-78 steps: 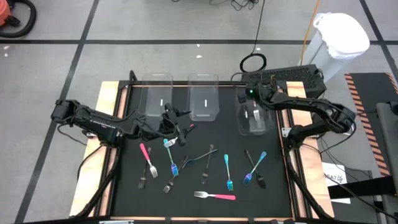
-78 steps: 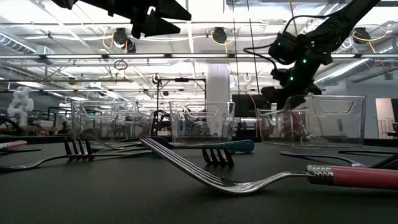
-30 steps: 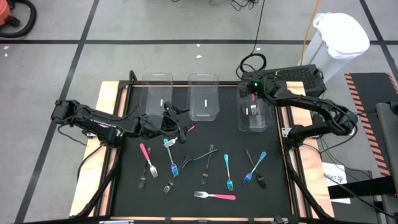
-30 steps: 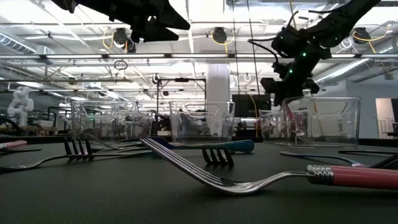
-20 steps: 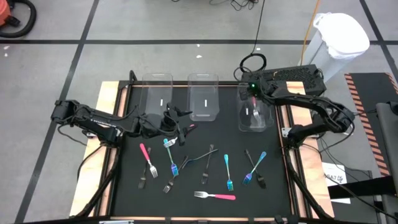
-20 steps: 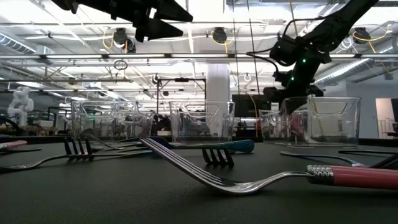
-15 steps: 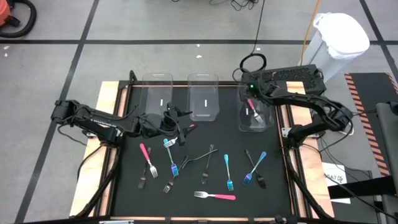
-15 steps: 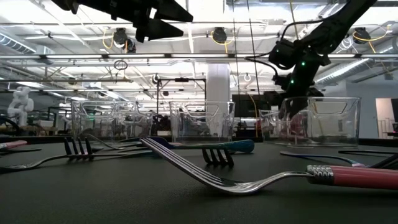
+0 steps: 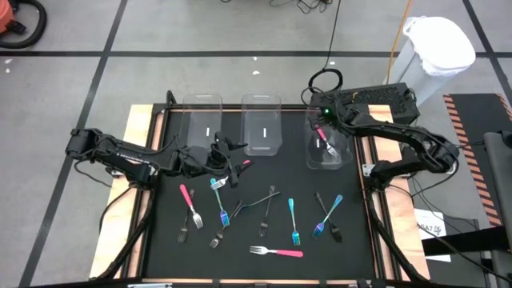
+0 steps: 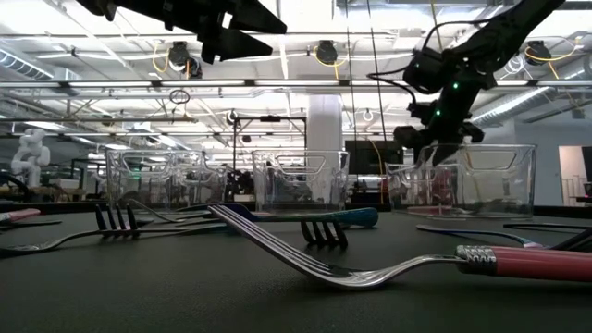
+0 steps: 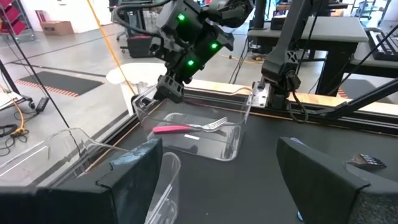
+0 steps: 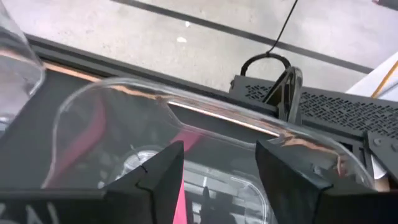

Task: Sort silverware by color (type)
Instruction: Adjust the right transparent bin

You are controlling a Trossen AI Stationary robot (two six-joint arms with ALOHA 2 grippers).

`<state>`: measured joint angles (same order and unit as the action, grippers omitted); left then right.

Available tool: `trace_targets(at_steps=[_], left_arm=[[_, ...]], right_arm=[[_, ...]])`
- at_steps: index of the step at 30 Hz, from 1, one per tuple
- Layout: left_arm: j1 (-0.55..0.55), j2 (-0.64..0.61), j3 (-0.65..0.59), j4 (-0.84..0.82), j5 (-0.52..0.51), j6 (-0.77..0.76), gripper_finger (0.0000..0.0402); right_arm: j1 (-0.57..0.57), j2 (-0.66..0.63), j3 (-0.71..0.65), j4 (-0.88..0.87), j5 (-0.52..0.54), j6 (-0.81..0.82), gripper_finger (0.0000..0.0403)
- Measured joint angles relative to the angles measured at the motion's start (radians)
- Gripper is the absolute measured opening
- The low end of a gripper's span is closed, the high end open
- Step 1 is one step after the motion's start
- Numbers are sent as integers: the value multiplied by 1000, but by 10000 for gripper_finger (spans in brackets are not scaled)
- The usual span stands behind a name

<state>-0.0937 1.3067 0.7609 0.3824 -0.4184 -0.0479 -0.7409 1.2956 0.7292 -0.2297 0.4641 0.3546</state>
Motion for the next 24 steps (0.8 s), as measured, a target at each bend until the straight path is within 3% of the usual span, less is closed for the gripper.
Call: trace_targets(at_steps=[13,24], left_arm=[[0,0,0,6,-1,0,318],[0,0,0,4,-1,0,318]], right_arm=[[-6,125,-1,73,-53,0,87],[-29,244,-1,238,-46,-26,67]])
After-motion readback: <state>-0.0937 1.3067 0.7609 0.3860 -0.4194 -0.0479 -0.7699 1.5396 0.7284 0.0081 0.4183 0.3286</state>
